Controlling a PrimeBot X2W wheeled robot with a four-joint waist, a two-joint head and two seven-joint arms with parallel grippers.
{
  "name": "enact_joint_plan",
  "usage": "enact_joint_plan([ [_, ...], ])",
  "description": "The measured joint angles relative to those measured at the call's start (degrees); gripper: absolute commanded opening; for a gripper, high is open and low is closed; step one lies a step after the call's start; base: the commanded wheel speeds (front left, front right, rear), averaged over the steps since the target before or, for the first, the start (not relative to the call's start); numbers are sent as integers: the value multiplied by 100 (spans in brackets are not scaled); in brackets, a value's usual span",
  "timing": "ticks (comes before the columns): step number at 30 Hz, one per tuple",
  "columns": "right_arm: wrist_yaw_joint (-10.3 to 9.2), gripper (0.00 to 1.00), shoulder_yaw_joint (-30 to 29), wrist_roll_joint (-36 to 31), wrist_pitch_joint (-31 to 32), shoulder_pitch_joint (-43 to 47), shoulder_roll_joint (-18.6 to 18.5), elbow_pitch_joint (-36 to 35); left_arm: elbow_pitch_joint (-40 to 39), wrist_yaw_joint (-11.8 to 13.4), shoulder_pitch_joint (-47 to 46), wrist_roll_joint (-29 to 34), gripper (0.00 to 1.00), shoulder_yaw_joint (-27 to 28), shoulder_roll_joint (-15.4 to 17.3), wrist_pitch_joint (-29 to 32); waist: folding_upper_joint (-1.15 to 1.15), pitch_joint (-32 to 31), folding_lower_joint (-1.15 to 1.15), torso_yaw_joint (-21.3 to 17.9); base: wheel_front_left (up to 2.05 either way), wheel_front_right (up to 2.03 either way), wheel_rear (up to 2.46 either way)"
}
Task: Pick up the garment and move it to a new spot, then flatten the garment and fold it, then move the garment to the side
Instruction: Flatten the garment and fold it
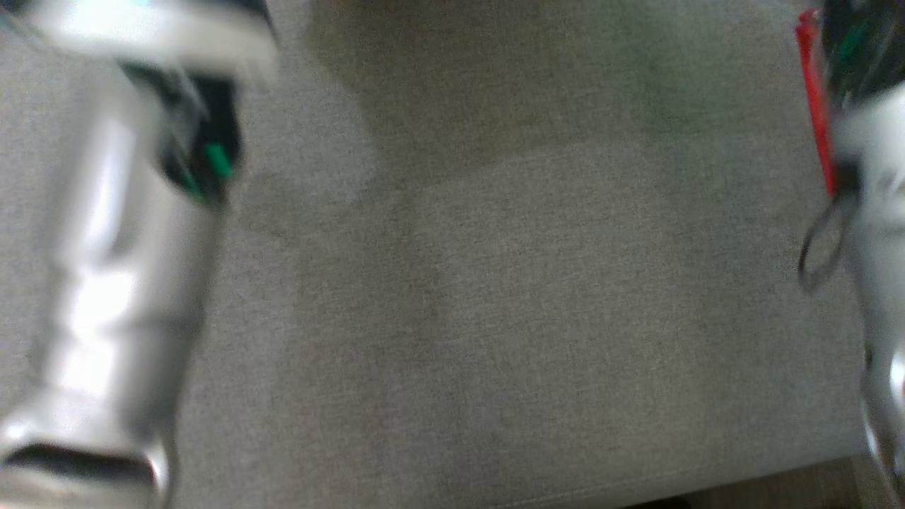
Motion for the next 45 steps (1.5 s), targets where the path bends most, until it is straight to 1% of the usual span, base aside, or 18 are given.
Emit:
enact_joint_plan([
  [2, 0, 0, 110, -35, 348, 606, -107, 194, 215, -7, 609, -101, 0, -231, -26, 8, 0, -81, 0, 20, 0, 0, 0],
  [4, 0, 0, 197, -14, 682, 1260, -181, 278, 482, -7, 1265, -294, 0, -374, -129, 68, 0, -178, 0, 47, 0, 0, 0],
  [8, 0, 0, 245, -19, 1252, 2309, -332, 129, 794, -8, 2434, -687, 0, -631, -265, 355, 0, -412, -1, 108, 0, 0, 0],
  [10, 0, 0, 124, -20, 1463, 2742, -411, -116, 624, -11, 2803, -832, 0, -719, -269, 499, 0, -551, -2, 140, 0, 0, 0],
  [14, 1, 0, -345, -194, 1983, 3601, -595, -862, 118, -45, 3410, -964, 0, -980, -105, 836, 0, -837, -2, 208, 0, 0, 0],
  [16, 1, 0, -645, -346, 2324, 4122, -606, -1336, -291, 70, 3923, -992, 0, -1084, -19, 1003, 0, -975, -2, 248, 0, 0, 0],
  [19, 1, 0, -1105, -427, 2829, 5009, -500, -2192, -1085, 348, 4752, -1118, 0, -1205, 158, 1296, 0, -1155, -3, 307, 0, 0, 0],
  [21, 1, 0, -1477, -600, 3209, 5601, -336, -2805, -1711, 564, 5248, -1260, 0, -1265, 278, 1536, 0, -1247, -3, 352, 0, 0, 0],
  [24, 1, 0, -2040, -890, 3775, 6424, -1, -3700, -2513, 1009, 5817, -1293, 0, -1412, 470, 1902, 0, -1320, -2, 455, 0, 0, 0],
  [27, 1, 0, -2393, -1200, 4145, 6934, 304, -4493, -3116, 1326, 6212, -1293, 0, -1477, 582, 2087, 0, -1332, -2, 534, 0, 0, 0],
  [30, 1, 0, -2486, -1327, 4440, 6973, 390, -4976, -3439, 1494, 6309, -1293, 0, -1493, 614, 2169, 0, -1291, -1, 571, 0, 0, 0],
  [32, 1, 0, -2443, -1385, 4525, 6851, 387, -5070, -3483, 1537, 6279, -1295, 0, -1480, 610, 2168, 0, -1251, -1, 586, 0, 0, 0],
  [34, 1, 0, -2338, -1437, 4524, 6551, 363, -5036, -3468, 1530, 6218, -1425, 0, -1438, 538, 2168, 0, -1202, -1, 599, 0, 0, 0],
  [36, 1, 0, -2172, -1492, 4525, 6110, 275, -4862, -3377, 1515, 6021, -1503, 0, -1386, 414, 2164, 0, -1147, 0, 623, 0, 0, 0],
  [39, 1, 0, -1853, -1505, 4554, 5363, 94, -4430, -3150, 1521, 5479, -1486, 0, -1327, 234, 2139, 0, -1045, 0, 670, 0, 0, 0],
  [41, 0, 0, -1652, -1483, 4541, 4816, 13, -4047, -2971, 1553, 5087, -1492, 0, -1221, 59, 2103, 0, -956, 1, 705, 0, 0, 0],
  [45, 0, 0, -1285, -1392, 4287, 3748, -98, -3243, -2497, 1661, 4455, -1494, 0, -1022, -293, 1945, 0, -769, 1, 812, 0, 0, 0],
])
